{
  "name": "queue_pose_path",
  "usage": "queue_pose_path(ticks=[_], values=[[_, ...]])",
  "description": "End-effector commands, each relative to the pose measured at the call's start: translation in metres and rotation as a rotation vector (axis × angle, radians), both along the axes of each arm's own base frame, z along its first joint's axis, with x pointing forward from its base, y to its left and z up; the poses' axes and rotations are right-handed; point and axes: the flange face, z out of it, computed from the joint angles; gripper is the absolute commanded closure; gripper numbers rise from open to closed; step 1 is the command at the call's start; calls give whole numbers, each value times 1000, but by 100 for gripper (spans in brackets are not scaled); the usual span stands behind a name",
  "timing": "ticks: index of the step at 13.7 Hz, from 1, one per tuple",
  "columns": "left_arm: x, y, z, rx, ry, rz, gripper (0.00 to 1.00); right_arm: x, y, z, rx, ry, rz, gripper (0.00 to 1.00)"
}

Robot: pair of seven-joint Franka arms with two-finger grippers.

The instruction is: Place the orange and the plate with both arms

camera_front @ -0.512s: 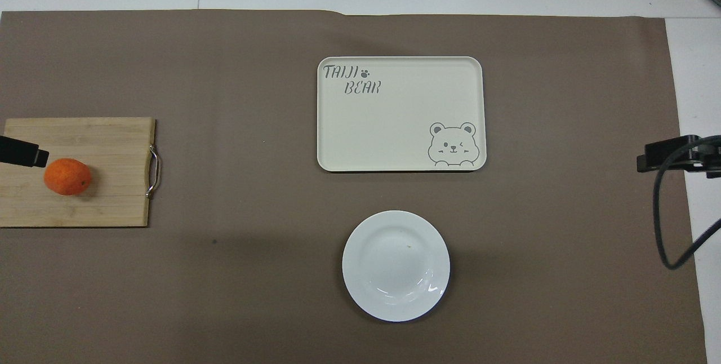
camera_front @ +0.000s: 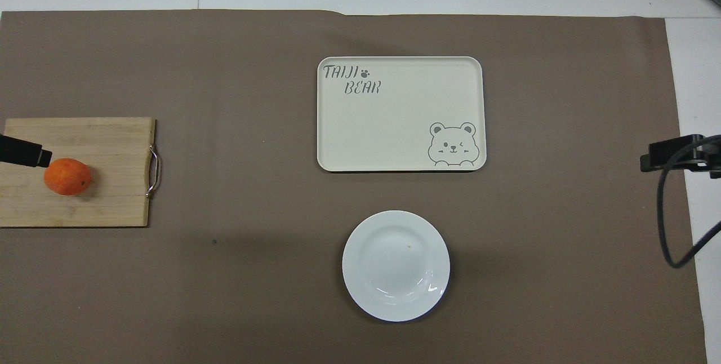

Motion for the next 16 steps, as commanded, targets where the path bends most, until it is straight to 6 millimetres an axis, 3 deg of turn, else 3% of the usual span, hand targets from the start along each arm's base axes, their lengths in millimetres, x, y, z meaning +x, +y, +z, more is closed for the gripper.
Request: queue_pose_path(ticks=[1,3,8,16], values=[[0,-3,2,-12,12,-10,0,-1,2,1,-22,-2,-7,0],[0,-8,2,-11,13,-24,0,-2,2,2,-21,-4,-2,0],[0,3,2,-12,15,-3,0,-3,10,-5,-5,-12,15,0],[-1,-4,2,-12,20,-15,0,-2,13,-12,24,-9,16,0]])
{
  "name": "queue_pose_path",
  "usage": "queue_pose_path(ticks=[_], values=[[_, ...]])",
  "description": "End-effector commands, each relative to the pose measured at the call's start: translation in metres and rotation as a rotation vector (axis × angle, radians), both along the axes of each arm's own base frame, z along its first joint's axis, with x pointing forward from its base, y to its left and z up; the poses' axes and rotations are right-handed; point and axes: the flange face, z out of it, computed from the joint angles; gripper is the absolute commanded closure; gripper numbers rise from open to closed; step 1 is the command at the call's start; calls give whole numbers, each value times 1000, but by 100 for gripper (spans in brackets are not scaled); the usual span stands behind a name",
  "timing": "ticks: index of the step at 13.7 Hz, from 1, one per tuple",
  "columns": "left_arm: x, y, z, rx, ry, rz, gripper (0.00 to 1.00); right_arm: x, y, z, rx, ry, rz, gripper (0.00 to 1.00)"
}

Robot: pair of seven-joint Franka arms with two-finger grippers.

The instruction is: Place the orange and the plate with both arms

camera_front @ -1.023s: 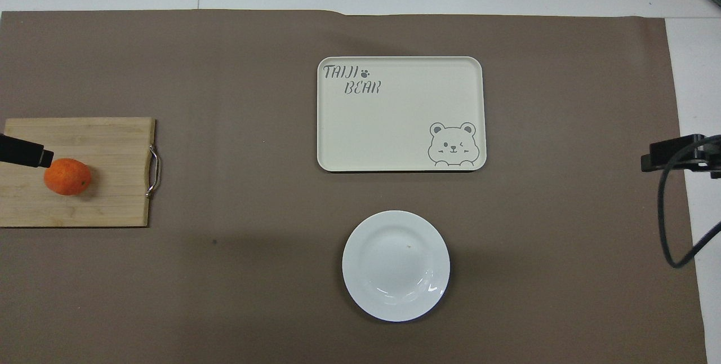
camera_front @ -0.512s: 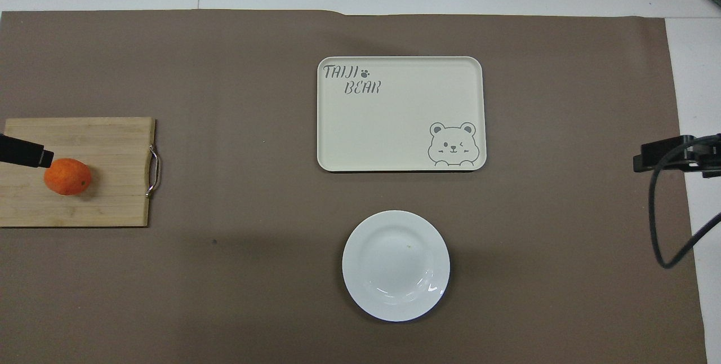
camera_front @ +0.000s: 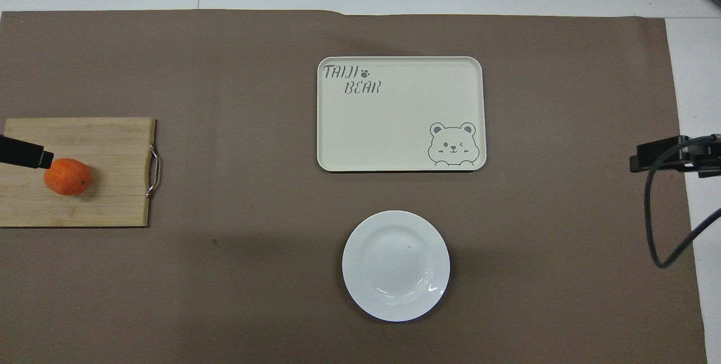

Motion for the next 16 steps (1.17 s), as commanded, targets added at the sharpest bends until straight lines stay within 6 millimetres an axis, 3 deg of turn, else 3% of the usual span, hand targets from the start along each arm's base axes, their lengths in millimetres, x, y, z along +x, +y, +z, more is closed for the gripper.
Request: queue_pose_path(ticks=[1,9,12,13,16], values=[[-1,-3,2,-11,12,-9,0,-4,3,-5,31,-11,-2,0],[4,7,-11,-11,2,-7,0,-17,14,-22,136,15,41,0],[10,28,-35,-13,-1,0,0,-20,20,-33,201,33,79,0],[13,45,-46,-13,-12,9,0,-19,16,-36,207,33,127,0],[19,70,-80,-12,-38,-10,0,-19,15,-35,252,20,154,0]])
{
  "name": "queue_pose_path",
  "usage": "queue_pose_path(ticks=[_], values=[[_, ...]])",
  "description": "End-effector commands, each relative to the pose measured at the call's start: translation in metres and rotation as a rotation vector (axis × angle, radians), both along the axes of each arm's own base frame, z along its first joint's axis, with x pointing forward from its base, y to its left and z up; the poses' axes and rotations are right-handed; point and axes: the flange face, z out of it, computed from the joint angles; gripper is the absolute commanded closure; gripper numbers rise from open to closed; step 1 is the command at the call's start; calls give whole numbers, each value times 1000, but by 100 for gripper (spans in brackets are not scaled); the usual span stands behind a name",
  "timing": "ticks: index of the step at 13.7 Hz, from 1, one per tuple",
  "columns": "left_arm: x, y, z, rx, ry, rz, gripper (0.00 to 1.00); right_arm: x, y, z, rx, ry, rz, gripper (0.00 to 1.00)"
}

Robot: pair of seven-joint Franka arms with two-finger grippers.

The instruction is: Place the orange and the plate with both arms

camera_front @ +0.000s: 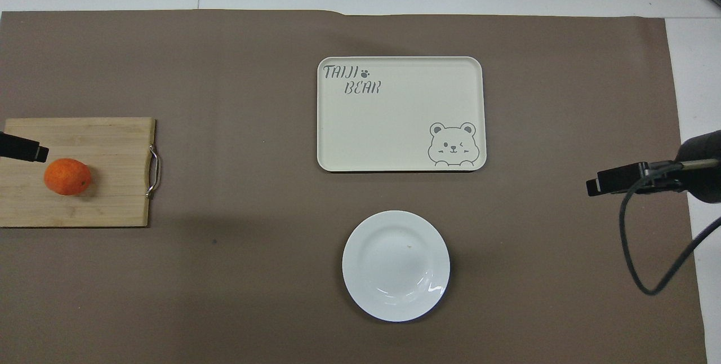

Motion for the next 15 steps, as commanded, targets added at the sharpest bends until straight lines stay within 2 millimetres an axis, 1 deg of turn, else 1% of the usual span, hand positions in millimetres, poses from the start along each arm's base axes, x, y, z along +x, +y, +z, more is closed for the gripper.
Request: queue_pose_path(ticks=[1,2,3,5,6,7,8,9,10,12,13,14,15], values=[[1,16,-32,-10,-30,-14,0,-4,0,-3,69,-31,16,0],[3,21,-45,-8,-40,-23,0,-2,5,-13,85,-44,11,0],[4,36,-65,-8,-32,-24,0,-1,8,-20,96,-48,7,0],[9,48,-91,-7,-32,-45,0,2,12,-31,148,-43,-7,0],[11,58,-105,-5,-37,-33,0,3,13,-37,151,-50,-13,0],[13,61,-121,-6,-31,-31,0,3,13,-48,153,-43,-20,0],[15,68,-142,-7,-25,-19,0,4,15,-60,167,-34,-28,0],[15,77,-165,-5,-27,-3,0,2,22,-71,193,-26,-27,0],[14,79,-183,0,-41,-5,0,0,26,-81,196,-17,-28,0],[10,81,-204,4,-50,-22,0,-5,31,-119,243,31,-63,0],[9,84,-213,2,-38,-19,0,-15,38,-145,279,57,-55,0],[7,94,-220,-1,-29,-3,0,-20,39,-161,284,52,-32,0],[8,96,-222,0,-32,0,0,-25,38,-178,281,55,-21,0]])
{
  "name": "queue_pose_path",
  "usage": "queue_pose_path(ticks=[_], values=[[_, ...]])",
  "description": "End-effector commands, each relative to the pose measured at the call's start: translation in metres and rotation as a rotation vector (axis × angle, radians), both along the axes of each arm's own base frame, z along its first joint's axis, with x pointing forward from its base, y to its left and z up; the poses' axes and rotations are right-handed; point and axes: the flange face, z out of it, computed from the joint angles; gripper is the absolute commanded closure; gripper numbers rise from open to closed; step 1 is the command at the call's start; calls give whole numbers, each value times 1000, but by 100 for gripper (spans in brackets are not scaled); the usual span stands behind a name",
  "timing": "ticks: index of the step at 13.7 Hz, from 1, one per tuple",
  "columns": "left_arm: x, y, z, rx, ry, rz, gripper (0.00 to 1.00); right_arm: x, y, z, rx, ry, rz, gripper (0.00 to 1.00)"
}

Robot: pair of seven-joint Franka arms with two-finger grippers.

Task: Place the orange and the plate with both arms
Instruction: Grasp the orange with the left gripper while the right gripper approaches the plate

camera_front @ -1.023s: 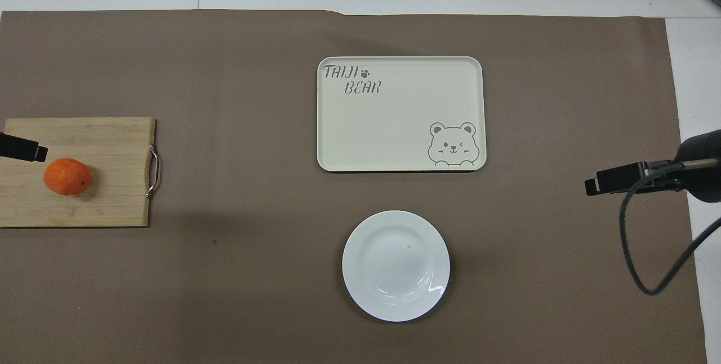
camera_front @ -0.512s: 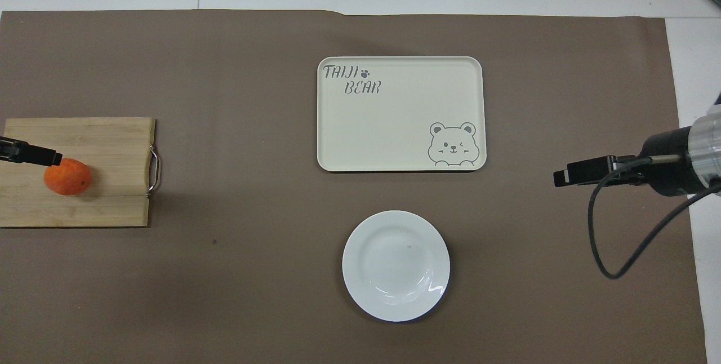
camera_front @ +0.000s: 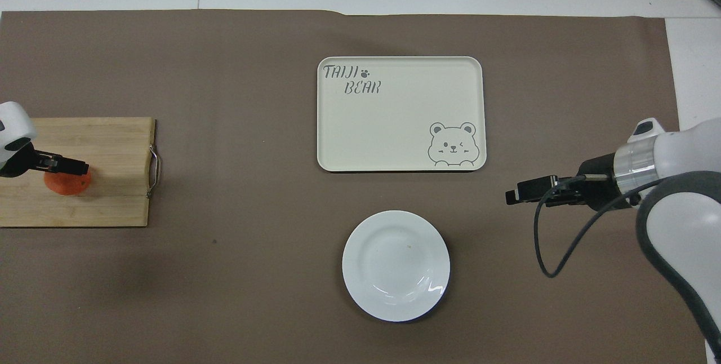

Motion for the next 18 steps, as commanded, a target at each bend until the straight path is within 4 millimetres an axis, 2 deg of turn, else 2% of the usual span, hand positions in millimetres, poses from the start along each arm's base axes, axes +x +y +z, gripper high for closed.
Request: queue_pose_path(ticks=[1,3,6,7,8,9,10,11,15,18], values=[[-9,11,-12,-9,-10,3,0,-21,2,-42,38,-11,23,0],[-17,12,-29,-6,-14,-3,0,-30,12,-62,52,15,27,0],[-20,11,-38,-4,-20,-5,0,-47,36,-94,91,6,30,0],[-19,11,-38,-3,-23,-5,19,-48,41,-96,92,4,33,0],[-17,10,-36,-1,-27,-9,58,-48,42,-96,95,4,32,0],[-14,10,-33,1,-33,-12,87,-48,43,-96,96,3,32,0],[-9,6,-26,3,-42,-21,100,-48,43,-96,96,4,30,0],[-2,0,-15,7,-56,-38,100,-48,43,-96,96,4,30,0],[8,-69,24,4,-74,-156,100,-48,43,-96,95,1,29,0],[1,-167,45,-10,-34,-323,100,-47,43,-96,94,0,28,0]])
